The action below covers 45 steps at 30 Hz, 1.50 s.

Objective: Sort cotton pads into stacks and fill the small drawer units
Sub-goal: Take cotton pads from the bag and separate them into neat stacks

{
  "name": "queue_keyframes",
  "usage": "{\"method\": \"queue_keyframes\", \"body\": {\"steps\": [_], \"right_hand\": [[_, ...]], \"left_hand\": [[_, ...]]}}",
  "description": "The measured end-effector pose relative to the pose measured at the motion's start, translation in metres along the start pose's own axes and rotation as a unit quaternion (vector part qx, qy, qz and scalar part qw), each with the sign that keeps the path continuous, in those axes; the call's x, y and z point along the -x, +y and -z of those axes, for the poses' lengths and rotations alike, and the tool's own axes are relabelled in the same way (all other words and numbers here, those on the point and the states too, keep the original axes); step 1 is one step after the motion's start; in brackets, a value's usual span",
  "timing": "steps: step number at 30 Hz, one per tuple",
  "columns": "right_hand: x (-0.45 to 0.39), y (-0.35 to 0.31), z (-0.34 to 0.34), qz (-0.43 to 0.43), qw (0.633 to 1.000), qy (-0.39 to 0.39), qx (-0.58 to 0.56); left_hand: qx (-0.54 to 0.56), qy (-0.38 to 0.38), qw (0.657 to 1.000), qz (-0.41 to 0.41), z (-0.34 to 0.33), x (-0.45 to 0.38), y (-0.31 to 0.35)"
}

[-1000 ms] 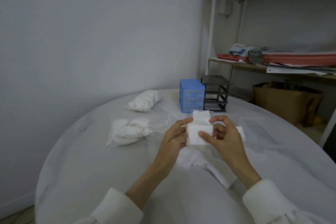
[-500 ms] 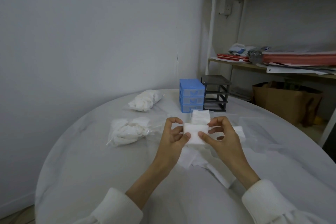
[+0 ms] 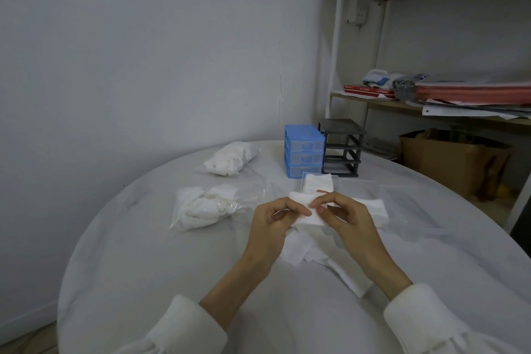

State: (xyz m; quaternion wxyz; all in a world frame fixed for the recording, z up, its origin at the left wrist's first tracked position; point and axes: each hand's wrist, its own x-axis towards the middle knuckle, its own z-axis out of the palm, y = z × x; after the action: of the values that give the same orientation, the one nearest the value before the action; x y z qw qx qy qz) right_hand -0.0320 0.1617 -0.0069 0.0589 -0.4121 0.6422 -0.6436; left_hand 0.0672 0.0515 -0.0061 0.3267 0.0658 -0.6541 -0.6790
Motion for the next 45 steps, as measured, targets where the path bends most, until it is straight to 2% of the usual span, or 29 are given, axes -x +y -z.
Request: {"method": "queue_keyframes", "body": {"steps": [4,11,17,19,21,22,24,30,35,38,41,45], "right_hand": [[0.001,0.001,-0.001,-0.031,0.999,-0.026,-0.021],[0.000,0.000,0.000,-0.007,1.000,-0.012,0.020],[0.000,0.003,0.004,-0.031,0.987,0.004,0.156],[0.002,0.002,0.004,-0.049,0.965,-0.026,0.257],[0.005,0.003,0.001,-0.063,0.922,-0.062,0.378],[0.007,0.004,0.000,-0.064,0.904,-0.075,0.416],[0.008,0.006,-0.003,-0.066,0.892,-0.088,0.438],[0.010,0.007,-0.004,-0.062,0.912,-0.082,0.397],[0.009,0.009,-0.008,-0.061,0.900,-0.118,0.416],[0.008,0.009,-0.009,-0.048,0.915,-0.097,0.388],[0.007,0.007,-0.009,-0.043,0.942,-0.053,0.328],[0.004,0.000,-0.006,-0.060,0.982,0.014,0.177]], "left_hand": [[0.005,0.002,1.000,0.000,0.000,0.001,0.000],[-0.003,0.018,1.000,0.008,-0.001,0.000,0.001],[-0.036,0.080,0.996,0.007,0.003,-0.004,-0.004],[-0.056,0.109,0.992,0.002,0.005,-0.005,-0.005],[-0.072,0.127,0.989,-0.001,0.007,-0.006,-0.006],[-0.077,0.132,0.988,-0.002,0.008,-0.007,-0.007],[-0.079,0.134,0.988,-0.003,0.009,-0.007,-0.007],[-0.079,0.134,0.988,0.006,0.009,-0.007,-0.008],[-0.079,0.132,0.988,0.008,0.009,-0.008,-0.008],[-0.074,0.128,0.989,0.008,0.010,-0.008,-0.009],[-0.069,0.127,0.989,0.012,0.011,-0.008,-0.010],[-0.060,0.134,0.989,0.017,0.011,-0.008,-0.009]]}}
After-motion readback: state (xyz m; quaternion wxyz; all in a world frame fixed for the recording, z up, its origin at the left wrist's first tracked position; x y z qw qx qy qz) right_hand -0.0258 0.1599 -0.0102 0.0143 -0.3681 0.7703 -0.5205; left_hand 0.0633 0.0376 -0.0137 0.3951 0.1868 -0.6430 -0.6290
